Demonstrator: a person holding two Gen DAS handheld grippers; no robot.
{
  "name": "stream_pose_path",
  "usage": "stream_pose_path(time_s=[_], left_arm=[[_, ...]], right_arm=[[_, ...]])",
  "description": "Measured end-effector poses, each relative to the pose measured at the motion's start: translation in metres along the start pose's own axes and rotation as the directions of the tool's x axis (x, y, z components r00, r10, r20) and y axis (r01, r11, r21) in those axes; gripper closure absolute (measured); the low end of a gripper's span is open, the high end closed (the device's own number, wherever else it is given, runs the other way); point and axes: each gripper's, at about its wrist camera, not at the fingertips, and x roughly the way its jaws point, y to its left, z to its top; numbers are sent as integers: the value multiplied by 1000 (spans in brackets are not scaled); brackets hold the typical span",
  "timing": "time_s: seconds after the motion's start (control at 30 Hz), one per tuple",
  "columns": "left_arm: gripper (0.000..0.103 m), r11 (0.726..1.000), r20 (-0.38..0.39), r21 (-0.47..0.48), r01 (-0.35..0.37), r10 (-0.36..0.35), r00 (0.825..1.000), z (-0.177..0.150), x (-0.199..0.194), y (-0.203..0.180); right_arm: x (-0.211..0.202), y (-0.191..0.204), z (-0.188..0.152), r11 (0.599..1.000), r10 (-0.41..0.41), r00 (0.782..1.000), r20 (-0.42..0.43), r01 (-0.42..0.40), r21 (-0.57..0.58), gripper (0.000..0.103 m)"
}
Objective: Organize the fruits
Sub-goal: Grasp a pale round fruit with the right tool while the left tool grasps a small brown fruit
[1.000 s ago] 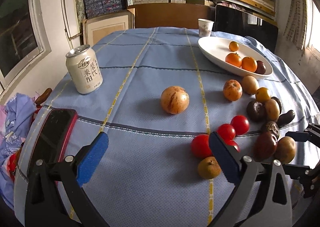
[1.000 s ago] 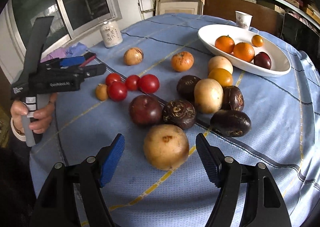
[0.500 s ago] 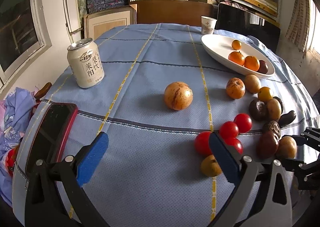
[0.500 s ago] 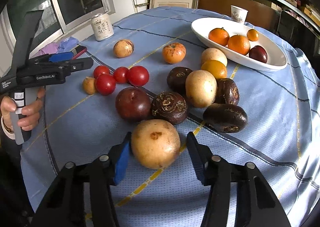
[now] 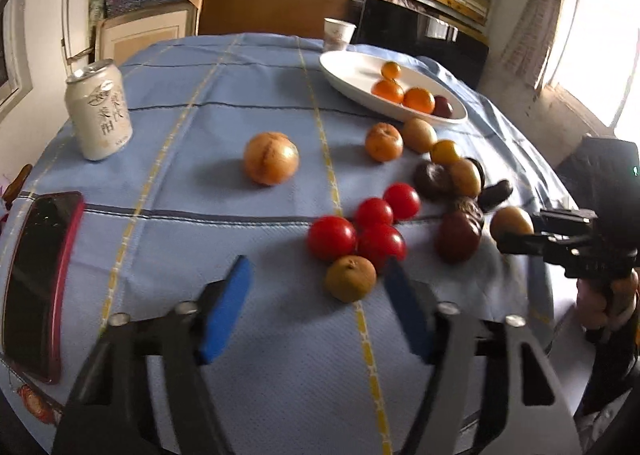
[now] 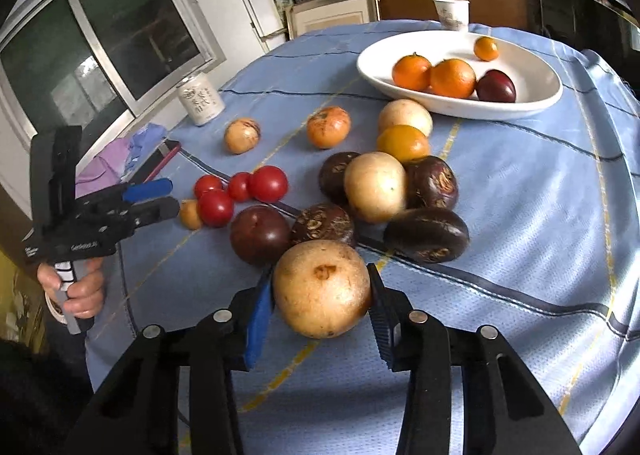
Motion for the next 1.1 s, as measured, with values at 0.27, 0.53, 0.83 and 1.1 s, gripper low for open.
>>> stream_pose_path(time_s=[0.27,0.53,0.83,1.1], left_arm=[[46,994,-28,108,35,-32,999,-4,4,-23],[48,993,-60,109,33,-26,998,-3,11,-25],[64,995,-82,94,37,-29,996,-3,16,-22],[70,996,-97,79,30,-23,995,-3,20,-20]], right_arm=[[2,2,-2,1000,-15,1000,-7,15,-13,58],[2,6,-4,999,-22,1000,-13,22,-32,58],[4,4,-4,999,-33,999,-23,32,-32,58],[5,4,-5,999,-39,999,-24,38,-39,58]])
